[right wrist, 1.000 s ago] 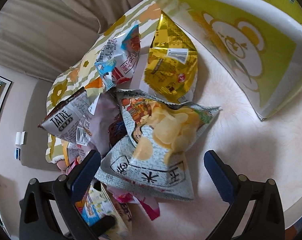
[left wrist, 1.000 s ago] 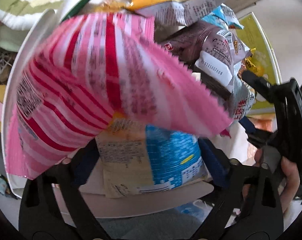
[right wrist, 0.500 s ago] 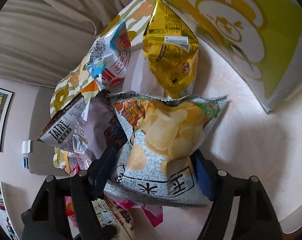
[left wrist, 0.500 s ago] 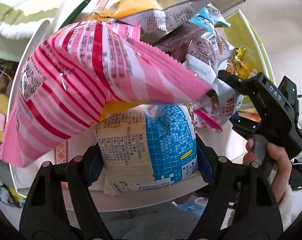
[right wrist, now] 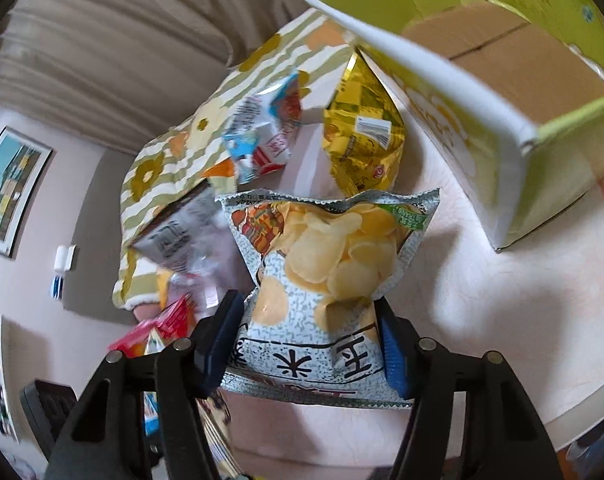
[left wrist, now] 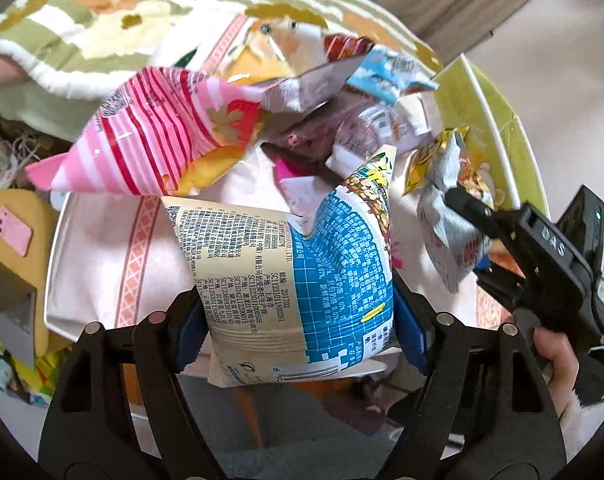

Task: Organize snacks
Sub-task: 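Carry both bags over the yellow-green box and release them inside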

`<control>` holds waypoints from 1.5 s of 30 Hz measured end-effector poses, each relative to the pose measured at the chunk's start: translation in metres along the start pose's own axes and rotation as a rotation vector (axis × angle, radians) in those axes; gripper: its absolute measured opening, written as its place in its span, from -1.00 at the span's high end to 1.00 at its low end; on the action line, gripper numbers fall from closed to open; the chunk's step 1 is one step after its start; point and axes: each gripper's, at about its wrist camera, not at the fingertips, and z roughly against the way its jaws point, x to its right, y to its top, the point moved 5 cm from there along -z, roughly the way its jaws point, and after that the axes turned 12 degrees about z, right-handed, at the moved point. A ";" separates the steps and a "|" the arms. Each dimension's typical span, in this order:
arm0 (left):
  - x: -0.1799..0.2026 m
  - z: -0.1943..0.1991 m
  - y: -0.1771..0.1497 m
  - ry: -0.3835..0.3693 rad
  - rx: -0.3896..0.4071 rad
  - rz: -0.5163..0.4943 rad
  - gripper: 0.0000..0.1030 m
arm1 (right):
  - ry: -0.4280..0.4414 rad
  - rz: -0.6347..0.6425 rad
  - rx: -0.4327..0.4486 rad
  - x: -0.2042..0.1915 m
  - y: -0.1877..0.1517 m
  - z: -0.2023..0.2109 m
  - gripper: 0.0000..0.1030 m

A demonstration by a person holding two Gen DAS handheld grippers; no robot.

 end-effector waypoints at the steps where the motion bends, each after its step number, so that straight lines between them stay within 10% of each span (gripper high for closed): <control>1: 0.003 0.005 -0.003 0.002 0.017 0.012 -0.48 | 0.010 0.017 0.001 -0.006 0.000 0.003 -0.14; 12: 0.055 0.040 -0.025 -0.017 0.162 0.046 -0.48 | 0.049 0.224 0.069 -0.018 0.021 0.073 -0.13; 24: 0.183 0.048 -0.013 -0.110 0.257 -0.046 -0.48 | -0.022 0.332 0.127 0.052 0.068 0.160 -0.13; 35: 0.311 -0.026 0.011 -0.133 0.127 -0.251 -0.48 | -0.143 0.305 0.154 0.119 0.119 0.182 -0.13; 45: 0.364 -0.104 0.024 -0.001 -0.032 -0.491 -0.48 | -0.228 0.253 0.137 0.151 0.151 0.173 -0.13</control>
